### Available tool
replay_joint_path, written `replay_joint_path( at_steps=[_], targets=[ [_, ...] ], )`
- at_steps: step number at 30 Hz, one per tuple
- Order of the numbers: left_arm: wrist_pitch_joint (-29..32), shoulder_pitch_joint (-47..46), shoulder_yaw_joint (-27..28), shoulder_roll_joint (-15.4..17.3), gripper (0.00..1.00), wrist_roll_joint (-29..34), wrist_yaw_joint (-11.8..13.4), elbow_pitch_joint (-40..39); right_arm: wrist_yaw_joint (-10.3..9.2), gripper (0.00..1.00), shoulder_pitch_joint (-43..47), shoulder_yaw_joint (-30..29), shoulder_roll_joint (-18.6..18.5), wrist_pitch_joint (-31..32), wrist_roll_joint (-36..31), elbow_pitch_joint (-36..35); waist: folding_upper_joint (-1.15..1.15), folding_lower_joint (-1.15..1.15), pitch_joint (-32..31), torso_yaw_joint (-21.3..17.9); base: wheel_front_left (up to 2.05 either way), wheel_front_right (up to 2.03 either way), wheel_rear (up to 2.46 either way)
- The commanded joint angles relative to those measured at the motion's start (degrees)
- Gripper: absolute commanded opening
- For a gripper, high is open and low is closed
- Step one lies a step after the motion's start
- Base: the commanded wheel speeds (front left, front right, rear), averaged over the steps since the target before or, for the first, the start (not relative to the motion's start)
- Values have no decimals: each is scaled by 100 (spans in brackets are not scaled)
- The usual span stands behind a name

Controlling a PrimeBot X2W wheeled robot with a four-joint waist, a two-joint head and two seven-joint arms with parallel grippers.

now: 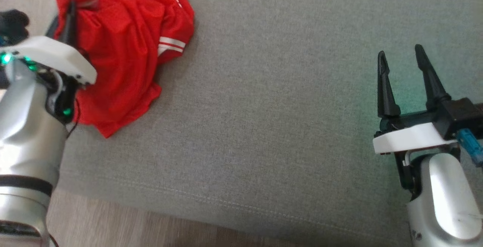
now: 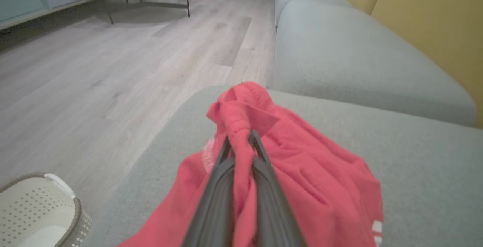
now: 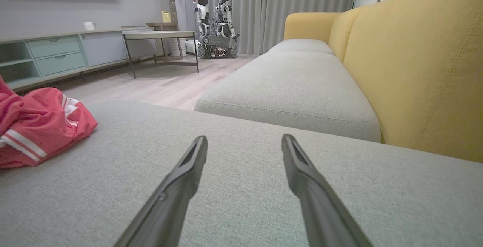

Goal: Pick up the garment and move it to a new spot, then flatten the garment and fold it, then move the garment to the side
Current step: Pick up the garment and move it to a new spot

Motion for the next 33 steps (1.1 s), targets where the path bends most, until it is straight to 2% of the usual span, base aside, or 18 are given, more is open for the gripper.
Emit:
replay_joint_path(
  at_steps=[1,6,12,17,22,33],
  targets=[
    [-85,-330,261,401,0,33,22,-221,44,100,-16,174,-11,-75,67,-139,0,0,-201,28,0,0,0],
    [-118,-259,764,461,0,228,139,-1208,44,100,44,271,-11,-217,267,96,0,0,-622,12,0,0,0],
    [-120,74,1156,344,0,531,175,-2558,44,100,105,402,-11,-384,541,354,0,0,-1039,-166,0,0,0],
    [-44,161,1006,172,0,565,163,-3286,44,100,135,482,-11,-481,731,500,0,0,-1236,-455,0,0,0],
    [274,46,840,25,0,544,255,-3814,44,100,50,580,-11,-529,877,519,0,0,-1215,-914,0,0,0],
    [655,-509,372,-340,0,717,354,-4060,44,100,-260,745,-11,-546,1183,127,0,0,-748,-2088,0,0,0]
  ],
)
